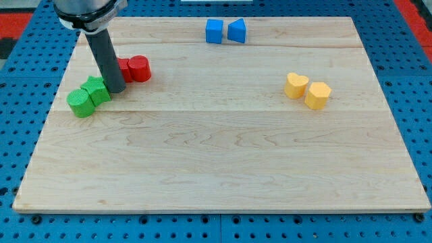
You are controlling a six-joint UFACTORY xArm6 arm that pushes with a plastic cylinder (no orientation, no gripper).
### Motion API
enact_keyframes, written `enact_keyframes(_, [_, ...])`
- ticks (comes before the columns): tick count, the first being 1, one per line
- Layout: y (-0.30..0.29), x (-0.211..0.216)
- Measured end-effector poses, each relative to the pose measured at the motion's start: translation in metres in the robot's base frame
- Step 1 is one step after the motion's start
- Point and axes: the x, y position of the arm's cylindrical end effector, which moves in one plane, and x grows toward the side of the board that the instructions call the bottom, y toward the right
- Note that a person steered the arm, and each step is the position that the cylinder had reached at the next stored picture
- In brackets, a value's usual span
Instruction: Segregate the red star from the red circle
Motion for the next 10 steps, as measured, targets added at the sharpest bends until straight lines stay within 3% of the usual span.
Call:
enact_keyframes(2, [-0.036,-0.002])
enact_keyframes(3, [-0.031,-0.029])
enact_keyframes(4, [-0.010,-0.039])
enact_keyframes(5, [0.004,-0.006])
enact_keyframes(7, [0.068,-0.031])
enact_keyframes(9, [0.000,-0.066])
enact_keyframes(10, [0.000,-0.072])
